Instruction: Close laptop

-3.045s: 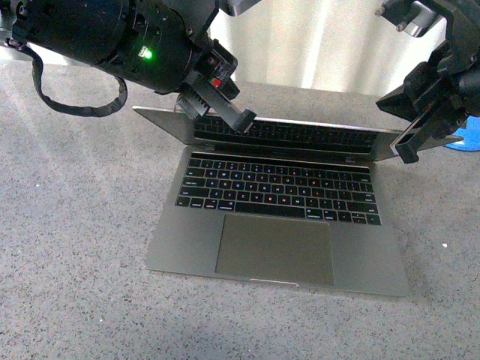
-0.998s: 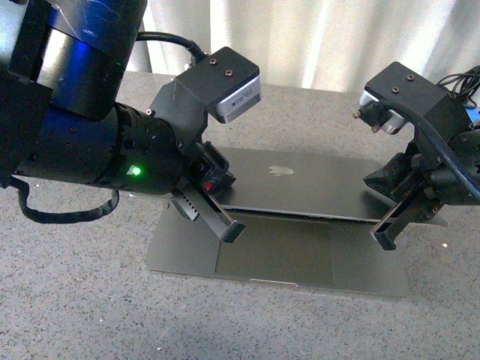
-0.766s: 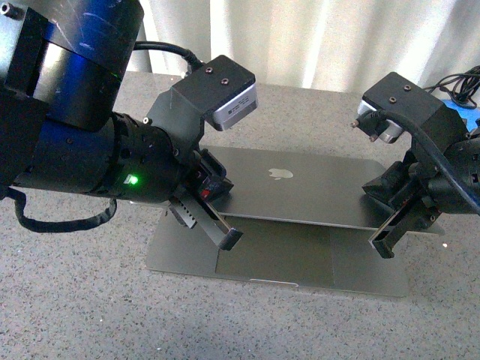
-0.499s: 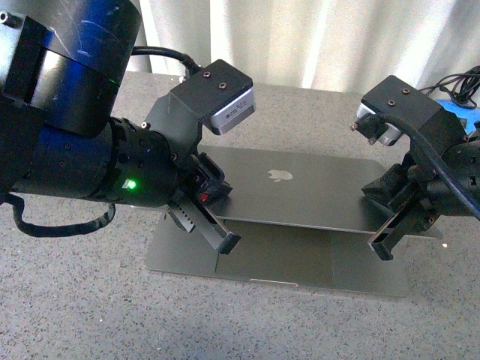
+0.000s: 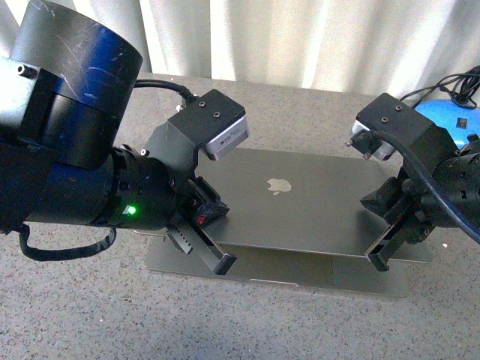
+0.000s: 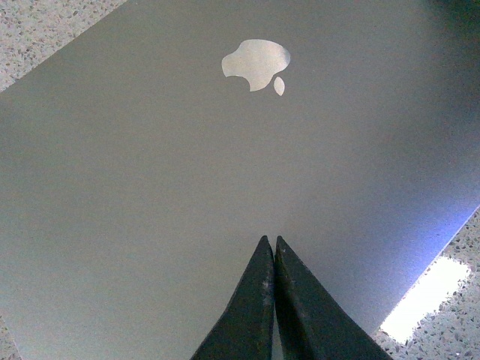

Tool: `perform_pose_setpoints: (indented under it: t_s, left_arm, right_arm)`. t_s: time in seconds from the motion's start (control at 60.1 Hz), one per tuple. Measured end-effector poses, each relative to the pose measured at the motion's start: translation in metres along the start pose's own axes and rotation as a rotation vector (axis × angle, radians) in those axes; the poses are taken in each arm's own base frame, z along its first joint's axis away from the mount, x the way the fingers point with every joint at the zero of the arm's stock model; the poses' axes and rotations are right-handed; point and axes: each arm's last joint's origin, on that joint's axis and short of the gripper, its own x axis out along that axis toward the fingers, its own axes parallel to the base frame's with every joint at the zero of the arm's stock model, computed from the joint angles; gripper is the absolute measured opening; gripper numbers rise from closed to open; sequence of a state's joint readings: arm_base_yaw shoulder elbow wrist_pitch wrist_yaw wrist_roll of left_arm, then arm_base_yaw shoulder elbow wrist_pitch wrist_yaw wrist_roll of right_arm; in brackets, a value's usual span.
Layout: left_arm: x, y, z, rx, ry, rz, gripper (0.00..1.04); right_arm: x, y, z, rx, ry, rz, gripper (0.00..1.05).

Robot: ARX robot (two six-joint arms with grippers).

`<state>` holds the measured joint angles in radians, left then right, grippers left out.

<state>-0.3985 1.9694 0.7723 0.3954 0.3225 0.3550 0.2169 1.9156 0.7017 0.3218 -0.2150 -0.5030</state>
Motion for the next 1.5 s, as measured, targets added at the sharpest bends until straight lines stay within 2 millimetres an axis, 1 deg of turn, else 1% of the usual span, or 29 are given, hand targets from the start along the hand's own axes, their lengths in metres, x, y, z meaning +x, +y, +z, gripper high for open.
perform_pose_setpoints:
  t_s: [0.349, 0.932, 1.498]
  left_arm:
    - [0.003, 0.002, -0.006, -0.014, 0.013, -0.007, 0.04]
    - [0.01, 0.005, -0.016, -0.034, 0.025, -0.023, 0.04]
    - [0.018, 0.008, -0.024, -0.059, 0.039, -0.037, 0.04]
  right_arm:
    - [0.008, 0.002, -0.004, 0.0, 0.017, 0.008, 0.01]
    - [0.013, 0.004, -0.007, 0.0, 0.027, 0.016, 0.01]
    - [0.023, 0.003, -0.011, 0.006, 0.052, 0.022, 0.01]
